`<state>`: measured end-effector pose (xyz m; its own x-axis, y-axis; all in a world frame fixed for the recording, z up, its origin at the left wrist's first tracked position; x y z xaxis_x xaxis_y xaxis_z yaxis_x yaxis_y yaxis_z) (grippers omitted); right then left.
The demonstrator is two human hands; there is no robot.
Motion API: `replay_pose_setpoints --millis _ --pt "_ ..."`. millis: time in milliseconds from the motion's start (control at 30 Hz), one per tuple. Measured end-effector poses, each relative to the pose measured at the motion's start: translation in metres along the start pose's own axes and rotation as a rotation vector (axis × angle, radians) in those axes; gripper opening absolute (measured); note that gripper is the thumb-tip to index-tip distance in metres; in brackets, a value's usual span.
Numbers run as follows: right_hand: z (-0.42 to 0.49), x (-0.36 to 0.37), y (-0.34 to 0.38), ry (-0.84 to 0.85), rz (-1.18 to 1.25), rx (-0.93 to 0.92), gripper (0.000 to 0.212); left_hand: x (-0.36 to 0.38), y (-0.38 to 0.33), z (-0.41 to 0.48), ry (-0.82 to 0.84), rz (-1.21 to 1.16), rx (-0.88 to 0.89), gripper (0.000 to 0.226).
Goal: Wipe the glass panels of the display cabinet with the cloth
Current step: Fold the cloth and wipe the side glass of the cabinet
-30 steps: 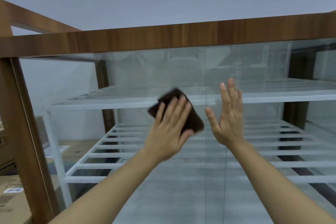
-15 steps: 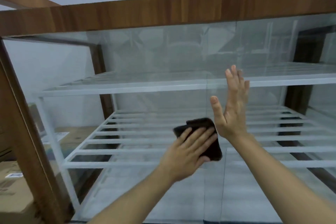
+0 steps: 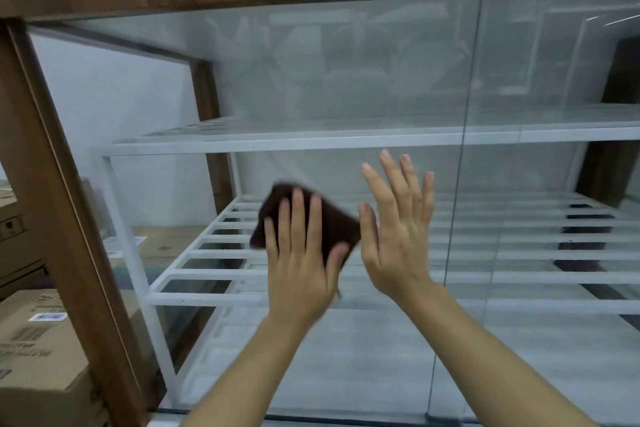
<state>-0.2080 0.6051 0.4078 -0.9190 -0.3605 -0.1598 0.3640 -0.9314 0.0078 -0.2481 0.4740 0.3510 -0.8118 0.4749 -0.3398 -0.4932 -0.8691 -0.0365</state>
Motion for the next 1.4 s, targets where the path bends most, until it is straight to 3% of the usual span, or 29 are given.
replay_pose_setpoints --millis 100,267,333,500,567,800,900,1000,1067,1133,1267,1400 --pt "-0.005 0.02 0.023 0.056 -0.084 -0.064 0.048 0.002 0.03 -0.03 0.043 0.01 0.005 0.069" --pt "0.008 0.046 0.042 0.09 -0.241 0.058 0.051 -0.045 0.071 0.103 -0.184 -0.053 -0.279 0.071" --pt "0.008 0.051 0.042 0.104 -0.298 0.072 0.055 -0.05 0.089 0.11 -0.213 -0.065 -0.279 0.069" --pt "0.001 0.056 0.052 0.088 -0.322 0.13 0.057 -0.018 0.104 -0.045 0.012 -0.074 -0.266 0.071" --pt "-0.005 0.064 0.068 0.102 -0.317 0.086 0.058 -0.014 0.117 -0.066 0.064 -0.066 -0.262 0.072" --pt "-0.019 0.094 0.101 0.175 -0.359 0.053 0.06 -0.065 0.178 0.08 -0.161 -0.107 -0.418 0.074" --pt "-0.021 0.096 0.102 0.187 -0.401 0.05 0.061 -0.051 0.179 0.02 -0.097 -0.106 -0.357 0.072" --pt "-0.023 0.095 0.105 0.182 -0.371 0.089 0.061 -0.031 0.175 -0.083 0.066 -0.093 -0.368 0.073" --pt "-0.031 0.096 0.109 0.18 -0.344 0.095 0.061 -0.028 0.19 -0.095 0.131 -0.021 -0.277 0.073" --pt "-0.045 0.097 0.111 0.196 -0.321 0.078 0.061 -0.041 0.208 -0.054 0.078 0.017 -0.243 0.073" --pt "-0.088 0.101 0.112 0.234 -0.322 0.049 0.062 -0.073 0.231 0.042 -0.131 -0.09 -0.425 0.074" --pt "-0.129 0.109 0.11 0.226 -0.317 0.033 0.061 -0.052 0.231 -0.015 -0.155 -0.083 -0.362 0.072"
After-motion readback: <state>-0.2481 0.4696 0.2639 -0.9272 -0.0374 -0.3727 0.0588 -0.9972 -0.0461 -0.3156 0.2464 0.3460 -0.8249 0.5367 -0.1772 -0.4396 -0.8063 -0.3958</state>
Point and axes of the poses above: each hand's wrist, its own z-axis towards the middle knuckle, its own x-axis out of the palm, y = z × x, the point moved 4 cm from there along z, towards the middle knuckle, and after that the axes turned 1 degree about -x, right-handed, at the moved point
